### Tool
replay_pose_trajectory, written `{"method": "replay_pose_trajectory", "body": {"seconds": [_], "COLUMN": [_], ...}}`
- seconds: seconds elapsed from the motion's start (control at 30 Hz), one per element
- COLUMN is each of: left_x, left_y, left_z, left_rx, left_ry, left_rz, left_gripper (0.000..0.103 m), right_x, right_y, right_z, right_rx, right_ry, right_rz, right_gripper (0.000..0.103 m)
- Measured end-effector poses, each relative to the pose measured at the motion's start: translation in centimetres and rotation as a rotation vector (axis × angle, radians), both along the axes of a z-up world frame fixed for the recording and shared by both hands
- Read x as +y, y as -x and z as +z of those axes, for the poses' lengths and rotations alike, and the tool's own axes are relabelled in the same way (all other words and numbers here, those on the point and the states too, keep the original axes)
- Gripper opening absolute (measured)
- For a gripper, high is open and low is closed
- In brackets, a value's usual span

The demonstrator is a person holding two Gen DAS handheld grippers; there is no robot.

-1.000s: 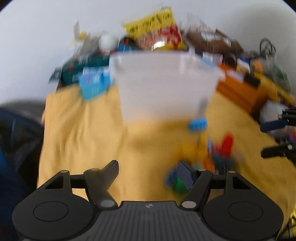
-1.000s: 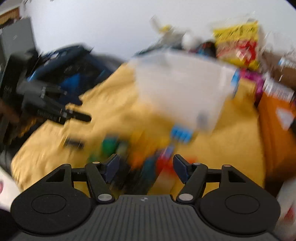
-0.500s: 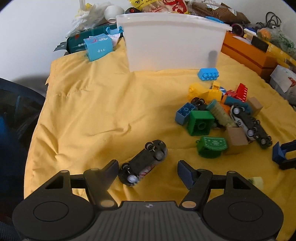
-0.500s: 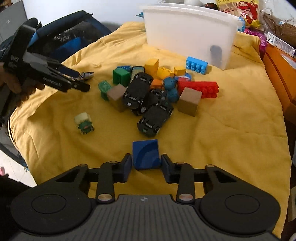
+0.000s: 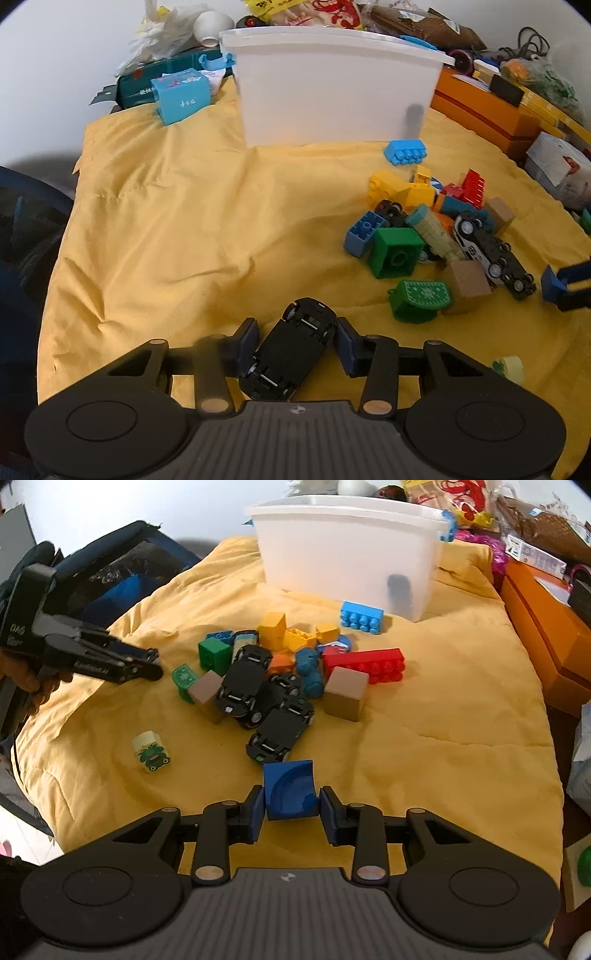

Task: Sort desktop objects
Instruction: 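Grasp a black toy car with the left tool while the right tool grasps the blue curved block, then lift both held toys over the white bin and release them inside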

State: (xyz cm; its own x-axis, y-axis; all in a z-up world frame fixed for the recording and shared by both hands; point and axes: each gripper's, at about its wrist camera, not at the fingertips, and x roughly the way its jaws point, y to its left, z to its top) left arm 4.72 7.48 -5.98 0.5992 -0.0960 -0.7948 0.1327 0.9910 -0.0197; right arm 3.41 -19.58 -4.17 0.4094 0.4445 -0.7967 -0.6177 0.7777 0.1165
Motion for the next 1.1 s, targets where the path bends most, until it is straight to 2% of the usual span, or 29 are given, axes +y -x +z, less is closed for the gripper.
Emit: {"method": "replay_pose_trajectory", "body": {"seconds": [0.07,0.13,0.27,0.43,0.6,0.7,0.87,0.97,1.1], "left_x": [-0.1,-0.2,-1.0,-2.7,-2.8,-3.3,-3.7,-4.5,-4.9], "left_y": [0.3,0.6,0.3,-1.0,-2.7,-4.7,-9.8,-13.2,-17.9], "left_z": [0.6,1.9,5.2,8.2,10.4,12.1,15.1,16.7,17.7], "left_rx": [-0.001,-0.015,-0.069,-0.146,-0.172,-0.182,-0.183,-0.2,-0.165], "left_ry": [0.005,0.034,0.101,0.115,0.144,0.152,0.208,0.182,0.189], "left_rz": [0.012,0.027,0.049,0.018,0.034,0.026,0.056,0.045,0.063], "left_gripper": [0.048,0.033,0.033,0.033,0.032,0.033,0.033,0.033,0.033], "right_x": [-0.3,-0.5,-0.7,-0.4,-0.4,-0.2,0.6,1.2,2.1], "right_y": [-0.3,-0.6,-2.0,-4.5,-6.4,-9.0,-14.7,-17.8,-21.4], "right_z": [0.4,1.2,3.3,5.8,7.6,9.3,12.8,14.2,14.9], "right_rx": [-0.003,-0.015,-0.051,-0.112,-0.142,-0.15,-0.166,-0.162,-0.136], "right_ry": [-0.018,-0.044,-0.105,-0.161,-0.206,-0.235,-0.253,-0.243,-0.213], "right_rz": [-0.012,-0.026,-0.059,-0.082,-0.098,-0.125,-0.156,-0.17,-0.182], "right_gripper": [0.036,0.036,0.036,0.036,0.036,0.036,0.036,0.036,0.036]}}
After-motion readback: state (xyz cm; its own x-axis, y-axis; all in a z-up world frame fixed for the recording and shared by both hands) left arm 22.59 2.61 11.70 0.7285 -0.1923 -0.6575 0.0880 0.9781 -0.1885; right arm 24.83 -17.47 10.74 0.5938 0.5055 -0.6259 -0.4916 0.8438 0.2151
